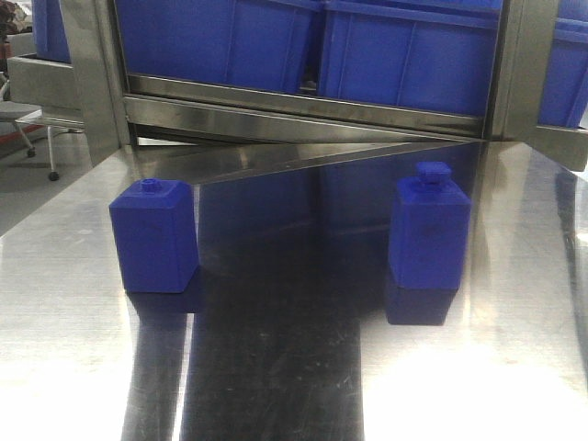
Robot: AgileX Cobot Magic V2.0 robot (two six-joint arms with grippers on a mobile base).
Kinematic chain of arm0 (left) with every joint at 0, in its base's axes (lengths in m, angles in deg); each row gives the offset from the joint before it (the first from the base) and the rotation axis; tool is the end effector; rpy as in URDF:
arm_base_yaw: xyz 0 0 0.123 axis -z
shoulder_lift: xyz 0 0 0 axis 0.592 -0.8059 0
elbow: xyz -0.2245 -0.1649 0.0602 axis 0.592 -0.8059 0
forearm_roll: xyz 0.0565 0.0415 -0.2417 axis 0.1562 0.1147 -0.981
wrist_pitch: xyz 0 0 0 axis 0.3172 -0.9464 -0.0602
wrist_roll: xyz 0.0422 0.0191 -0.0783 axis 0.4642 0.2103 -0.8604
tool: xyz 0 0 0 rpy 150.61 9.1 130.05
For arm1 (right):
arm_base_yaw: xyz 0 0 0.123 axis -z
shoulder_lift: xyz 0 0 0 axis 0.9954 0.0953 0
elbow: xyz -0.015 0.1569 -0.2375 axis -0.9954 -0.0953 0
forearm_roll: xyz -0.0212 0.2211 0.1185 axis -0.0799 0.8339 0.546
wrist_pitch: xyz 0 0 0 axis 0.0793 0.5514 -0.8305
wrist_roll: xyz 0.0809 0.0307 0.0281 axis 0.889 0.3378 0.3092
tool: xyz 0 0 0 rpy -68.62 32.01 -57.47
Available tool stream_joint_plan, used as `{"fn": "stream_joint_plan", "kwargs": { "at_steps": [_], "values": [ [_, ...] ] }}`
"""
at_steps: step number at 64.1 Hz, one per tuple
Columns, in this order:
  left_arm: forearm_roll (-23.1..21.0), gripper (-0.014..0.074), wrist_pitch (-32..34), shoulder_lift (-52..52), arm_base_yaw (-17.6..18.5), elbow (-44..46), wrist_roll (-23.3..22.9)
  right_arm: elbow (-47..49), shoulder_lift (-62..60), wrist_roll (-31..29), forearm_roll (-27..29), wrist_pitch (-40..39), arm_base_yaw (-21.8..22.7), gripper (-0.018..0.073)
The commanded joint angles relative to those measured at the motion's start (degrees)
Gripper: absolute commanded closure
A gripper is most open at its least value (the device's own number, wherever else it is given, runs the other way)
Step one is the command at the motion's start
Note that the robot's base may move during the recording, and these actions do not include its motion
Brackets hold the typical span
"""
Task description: Pick and sort blue part to right shelf
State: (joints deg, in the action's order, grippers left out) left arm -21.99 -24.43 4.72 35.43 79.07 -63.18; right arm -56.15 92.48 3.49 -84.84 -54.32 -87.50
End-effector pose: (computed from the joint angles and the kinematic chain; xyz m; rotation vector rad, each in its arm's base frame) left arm 0.0563 0.0003 0.2042 -0.0339 1.5639 -0.0186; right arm 0.1086 0.0047 0.2815 0.0533 1.8346 0.0995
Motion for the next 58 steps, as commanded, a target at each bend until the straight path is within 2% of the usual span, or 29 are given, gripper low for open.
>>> {"fn": "stream_joint_plan", "kwargs": {
  "at_steps": [1, 8, 13, 20, 24, 30, 46, 58],
  "values": [
    [-0.1, 0.0461, 5.3, 1.3, 0.1, -1.4, -0.3, 4.2, 5.0, 0.2, 0.1, -3.1, -1.9, 0.0481],
    [-0.1, 0.0461, 5.3, 1.3, 0.1, -1.4, -0.3, 6.5, 10.7, 0.2, 0.1, -2.6, -6.3, 0.0463],
    [-0.1, 0.0461, 5.3, 1.3, 0.1, -1.4, -0.3, 8.3, 14.9, 0.3, 0.1, -1.3, -9.6, 0.0384],
    [-0.1, 0.0461, 5.3, 1.3, 0.1, -1.4, -0.3, 11.5, 20.8, 3.6, 0.1, 2.6, -12.5, 0.0196],
    [-0.1, 0.0461, 5.3, 1.3, 0.1, -1.4, -0.3, 14.6, 24.6, 6.9, 0.1, 6.6, -13.7, 0.0054],
    [-0.1, 0.0461, 5.3, 1.3, 0.1, -1.4, -0.3, 19.3, 29.7, 12.6, -0.7, 12.7, -15.9, -0.0077],
    [-0.1, 0.0461, 5.3, 1.3, 0.1, -1.4, -0.3, 34.9, 42.8, 21.4, -1.4, 31.1, -22.2, -0.0062],
    [-0.1, 0.0461, 5.3, 1.3, 0.1, -1.4, -0.3, 47.2, 52.7, 22.6, -1.4, 42.3, -26.8, -0.0062]
  ]
}}
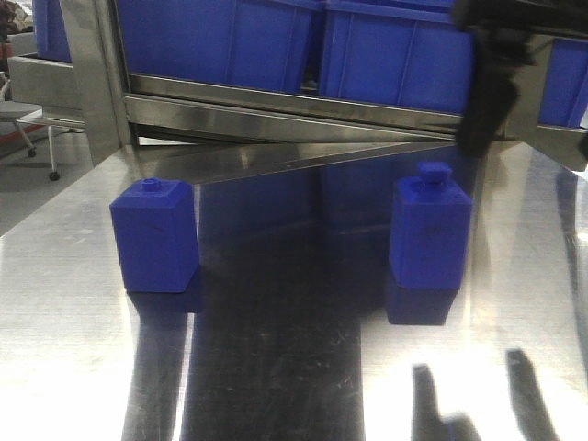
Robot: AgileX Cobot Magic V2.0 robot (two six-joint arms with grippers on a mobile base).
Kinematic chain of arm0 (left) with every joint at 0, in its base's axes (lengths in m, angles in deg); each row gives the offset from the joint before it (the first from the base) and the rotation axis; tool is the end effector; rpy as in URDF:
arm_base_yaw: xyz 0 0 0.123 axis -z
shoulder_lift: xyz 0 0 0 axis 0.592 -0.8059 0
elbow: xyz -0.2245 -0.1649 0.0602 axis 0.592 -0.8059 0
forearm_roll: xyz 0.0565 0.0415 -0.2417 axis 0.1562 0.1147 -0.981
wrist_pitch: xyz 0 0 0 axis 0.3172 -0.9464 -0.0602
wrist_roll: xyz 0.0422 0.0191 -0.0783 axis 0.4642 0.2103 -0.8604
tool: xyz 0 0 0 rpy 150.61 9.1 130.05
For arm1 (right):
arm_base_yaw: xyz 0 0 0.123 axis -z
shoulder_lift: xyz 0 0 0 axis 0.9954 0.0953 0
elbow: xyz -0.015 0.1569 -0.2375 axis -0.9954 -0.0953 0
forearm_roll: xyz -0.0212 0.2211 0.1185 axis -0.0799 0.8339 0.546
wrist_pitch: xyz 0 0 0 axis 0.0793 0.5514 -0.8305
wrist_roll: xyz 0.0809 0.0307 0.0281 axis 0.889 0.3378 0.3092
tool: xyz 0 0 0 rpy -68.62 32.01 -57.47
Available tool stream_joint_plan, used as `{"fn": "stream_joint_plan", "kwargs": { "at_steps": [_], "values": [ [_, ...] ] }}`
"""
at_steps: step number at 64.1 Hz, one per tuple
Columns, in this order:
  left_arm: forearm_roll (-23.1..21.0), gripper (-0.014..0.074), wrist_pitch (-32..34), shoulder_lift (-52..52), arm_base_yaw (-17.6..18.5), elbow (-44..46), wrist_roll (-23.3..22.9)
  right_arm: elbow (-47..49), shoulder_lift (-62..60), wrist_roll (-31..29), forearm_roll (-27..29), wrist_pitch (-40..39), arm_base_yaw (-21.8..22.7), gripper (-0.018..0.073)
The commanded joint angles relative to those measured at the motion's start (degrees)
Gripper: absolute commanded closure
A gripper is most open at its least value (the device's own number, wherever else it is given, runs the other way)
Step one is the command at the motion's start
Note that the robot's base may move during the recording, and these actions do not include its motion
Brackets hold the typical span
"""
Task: Pick and sort blue part to right shelf
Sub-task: 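Lower the open right gripper around the blue bottle nearer it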
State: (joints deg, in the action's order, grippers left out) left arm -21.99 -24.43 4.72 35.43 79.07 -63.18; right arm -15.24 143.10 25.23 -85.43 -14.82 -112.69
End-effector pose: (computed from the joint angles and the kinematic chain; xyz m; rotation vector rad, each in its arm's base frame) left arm 0.0563 0.0003 0.2042 -0.0339 1.5639 -0.0186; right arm 0.2425 0.1255 0.2975 0.0125 2.7162 0.2429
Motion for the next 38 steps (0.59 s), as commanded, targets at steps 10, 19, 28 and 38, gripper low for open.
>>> {"fn": "stream_joint_plan", "kwargs": {
  "at_steps": [10, 19, 28, 38],
  "values": [
    [-0.1, 0.0461, 5.3, 1.3, 0.1, -1.4, -0.3, 12.2, 8.0, 1.0, -0.9, 4.8, -2.6, -0.0062],
    [-0.1, 0.0461, 5.3, 1.3, 0.1, -1.4, -0.3, 14.7, 11.6, 1.0, -0.9, 4.8, -2.6, -0.0062],
    [-0.1, 0.0461, 5.3, 1.3, 0.1, -1.4, -0.3, 14.7, 14.7, 2.0, -0.8, 5.1, -2.4, -0.0062],
    [-0.1, 0.0461, 5.3, 1.3, 0.1, -1.4, -0.3, 14.7, 17.7, 2.8, -0.4, 3.8, -2.4, -0.0062]
  ]
}}
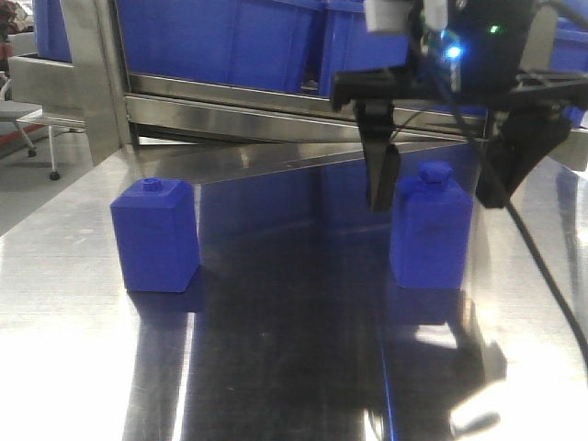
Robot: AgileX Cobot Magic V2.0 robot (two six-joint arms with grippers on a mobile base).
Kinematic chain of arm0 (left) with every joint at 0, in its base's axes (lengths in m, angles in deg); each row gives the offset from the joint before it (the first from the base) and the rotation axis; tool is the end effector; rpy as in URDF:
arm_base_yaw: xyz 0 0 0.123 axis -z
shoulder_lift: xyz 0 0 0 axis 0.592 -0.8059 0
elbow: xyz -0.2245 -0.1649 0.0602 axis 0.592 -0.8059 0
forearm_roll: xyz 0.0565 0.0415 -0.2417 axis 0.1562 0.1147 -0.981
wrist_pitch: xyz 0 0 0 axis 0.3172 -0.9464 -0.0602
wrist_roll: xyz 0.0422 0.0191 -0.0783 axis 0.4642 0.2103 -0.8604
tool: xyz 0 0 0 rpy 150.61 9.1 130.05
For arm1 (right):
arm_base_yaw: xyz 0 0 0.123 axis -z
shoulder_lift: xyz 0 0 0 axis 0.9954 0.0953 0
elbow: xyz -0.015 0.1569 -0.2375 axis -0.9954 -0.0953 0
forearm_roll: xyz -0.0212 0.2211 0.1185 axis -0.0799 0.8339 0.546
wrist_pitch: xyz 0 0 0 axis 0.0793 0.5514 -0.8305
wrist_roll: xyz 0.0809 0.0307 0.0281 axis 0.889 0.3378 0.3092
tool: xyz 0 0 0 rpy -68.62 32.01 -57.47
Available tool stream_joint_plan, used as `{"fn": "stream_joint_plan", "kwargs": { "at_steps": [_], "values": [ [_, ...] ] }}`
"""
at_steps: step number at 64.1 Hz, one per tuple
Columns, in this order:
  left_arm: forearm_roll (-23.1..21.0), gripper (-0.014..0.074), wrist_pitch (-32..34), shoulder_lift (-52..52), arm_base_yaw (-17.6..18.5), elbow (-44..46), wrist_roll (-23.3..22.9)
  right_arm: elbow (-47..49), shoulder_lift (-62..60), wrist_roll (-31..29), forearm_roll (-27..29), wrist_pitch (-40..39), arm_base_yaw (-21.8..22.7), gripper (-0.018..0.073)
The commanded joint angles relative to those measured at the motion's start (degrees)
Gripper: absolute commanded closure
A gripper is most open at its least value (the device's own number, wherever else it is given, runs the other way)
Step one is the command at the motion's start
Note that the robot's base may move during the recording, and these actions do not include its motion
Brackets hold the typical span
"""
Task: Pick and sort blue part to right shelf
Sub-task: 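Lower the open right gripper around the blue bottle nearer it, then close the right gripper on the blue bottle and lift it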
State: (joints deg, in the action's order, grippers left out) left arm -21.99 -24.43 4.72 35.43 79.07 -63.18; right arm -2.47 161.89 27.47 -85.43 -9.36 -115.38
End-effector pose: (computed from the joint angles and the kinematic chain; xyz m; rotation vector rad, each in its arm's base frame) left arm 0.0563 0.0003 0.2042 -0.0339 1.5639 -0.0186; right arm 0.2975 0.1730 0.2554 0.0022 2.9026 0.1300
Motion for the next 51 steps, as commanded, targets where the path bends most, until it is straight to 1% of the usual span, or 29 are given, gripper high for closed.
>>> {"fn": "stream_joint_plan", "kwargs": {
  "at_steps": [1, 27, 31, 35, 41, 45, 51],
  "values": [
    [-0.1, 0.0461, 5.3, 1.3, 0.1, -1.4, -0.3, 1.9, -0.8, 0.6, -0.2, -1.7, 0.3, -0.0062],
    [-0.1, 0.0461, 5.3, 1.3, 0.1, -1.4, -0.3, -0.4, 1.0, 0.7, 1.0, -3.8, 0.3, -0.0056],
    [-0.1, 0.0461, 5.3, 1.3, 0.1, -1.4, -0.3, -0.5, 1.0, 0.7, 1.0, -3.8, 0.3, -0.0013],
    [-0.1, 0.0461, 5.3, 1.3, 0.1, -1.4, -0.3, -0.5, 1.0, 0.7, 1.0, -3.8, 0.3, 0.0058],
    [-0.1, 0.0461, 5.3, 1.3, 0.1, -1.4, -0.3, -0.5, 1.0, 0.7, 1.0, -4.0, 0.3, 0.0134],
    [-0.1, 0.0461, 5.3, 1.3, 0.1, -1.4, -0.3, -0.5, 1.0, 0.7, 1.0, -4.0, 0.3, 0.0155],
    [-0.1, 0.0461, 5.3, 1.3, 0.1, -1.4, -0.3, -0.5, 0.5, 0.7, 1.0, -4.0, 0.3, 0.0155]
  ]
}}
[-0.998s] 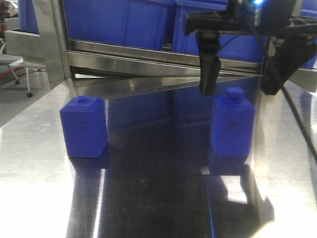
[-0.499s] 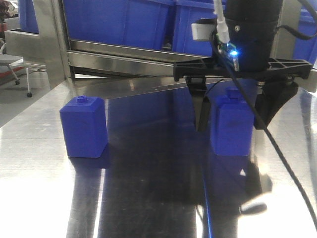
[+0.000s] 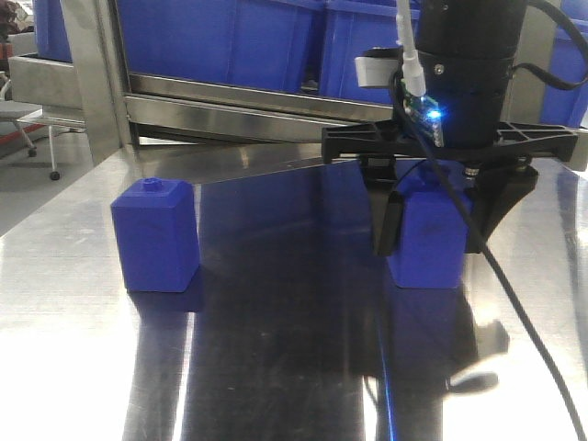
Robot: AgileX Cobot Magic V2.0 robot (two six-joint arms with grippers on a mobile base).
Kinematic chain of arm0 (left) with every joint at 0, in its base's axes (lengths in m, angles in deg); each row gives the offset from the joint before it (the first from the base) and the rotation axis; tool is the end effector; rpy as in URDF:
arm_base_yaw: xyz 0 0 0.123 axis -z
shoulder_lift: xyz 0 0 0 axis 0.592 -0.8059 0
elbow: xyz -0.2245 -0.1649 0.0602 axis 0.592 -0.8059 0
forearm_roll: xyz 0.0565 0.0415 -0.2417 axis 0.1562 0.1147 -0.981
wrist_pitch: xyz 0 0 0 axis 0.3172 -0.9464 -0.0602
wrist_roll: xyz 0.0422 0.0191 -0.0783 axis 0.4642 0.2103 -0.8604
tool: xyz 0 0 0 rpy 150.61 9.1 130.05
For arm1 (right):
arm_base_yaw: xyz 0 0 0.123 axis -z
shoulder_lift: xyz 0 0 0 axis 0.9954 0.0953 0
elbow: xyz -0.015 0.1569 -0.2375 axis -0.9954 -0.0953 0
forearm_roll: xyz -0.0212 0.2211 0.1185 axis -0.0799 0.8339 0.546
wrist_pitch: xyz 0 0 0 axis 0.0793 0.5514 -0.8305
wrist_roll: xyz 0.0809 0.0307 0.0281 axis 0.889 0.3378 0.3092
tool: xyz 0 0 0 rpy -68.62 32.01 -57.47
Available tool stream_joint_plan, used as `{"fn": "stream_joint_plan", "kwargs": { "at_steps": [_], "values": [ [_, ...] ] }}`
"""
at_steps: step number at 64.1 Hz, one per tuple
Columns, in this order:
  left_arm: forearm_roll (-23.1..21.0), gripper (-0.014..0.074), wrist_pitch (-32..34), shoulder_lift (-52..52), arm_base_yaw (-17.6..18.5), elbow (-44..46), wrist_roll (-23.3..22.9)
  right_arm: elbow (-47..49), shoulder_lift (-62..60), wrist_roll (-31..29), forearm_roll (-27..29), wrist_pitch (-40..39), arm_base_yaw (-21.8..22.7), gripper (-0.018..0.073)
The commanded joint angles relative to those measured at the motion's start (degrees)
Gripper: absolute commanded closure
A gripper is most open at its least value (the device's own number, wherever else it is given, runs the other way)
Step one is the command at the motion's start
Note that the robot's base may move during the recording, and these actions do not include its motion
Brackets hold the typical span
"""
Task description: Pick and sort blue part to right shelf
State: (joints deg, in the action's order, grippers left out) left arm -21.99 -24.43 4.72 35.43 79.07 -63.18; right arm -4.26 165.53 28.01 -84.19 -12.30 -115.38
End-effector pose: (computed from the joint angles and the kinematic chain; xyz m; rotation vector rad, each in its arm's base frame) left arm 0.0563 0.0003 0.2042 -0.0339 1.5639 -0.0186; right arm 0.3028 0.1782 0.2260 0.0266 2.9509 0.1258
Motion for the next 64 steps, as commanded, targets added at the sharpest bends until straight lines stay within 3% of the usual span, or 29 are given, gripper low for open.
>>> {"fn": "stream_joint_plan", "kwargs": {
  "at_steps": [1, 13, 28, 53, 64],
  "values": [
    [-0.1, 0.0461, 5.3, 1.3, 0.1, -1.4, -0.3, 1.3, -3.3, 0.1, -0.3, -1.1, 0.3, 0.0155],
    [-0.1, 0.0461, 5.3, 1.3, 0.1, -1.4, -0.3, 0.8, -8.2, -0.5, -3.9, -1.3, 0.3, 0.0155],
    [-0.1, 0.0461, 5.3, 1.3, 0.1, -1.4, -0.3, -7.5, -19.4, -10.6, -4.2, -11.1, 3.9, 0.0155],
    [-0.1, 0.0461, 5.3, 1.3, 0.1, -1.4, -0.3, -30.0, -39.5, -32.7, 3.4, -34.0, 19.7, 0.0155],
    [-0.1, 0.0461, 5.3, 1.3, 0.1, -1.4, -0.3, -39.2, -48.1, -33.6, 3.4, -45.4, 25.1, 0.0155]
  ]
}}
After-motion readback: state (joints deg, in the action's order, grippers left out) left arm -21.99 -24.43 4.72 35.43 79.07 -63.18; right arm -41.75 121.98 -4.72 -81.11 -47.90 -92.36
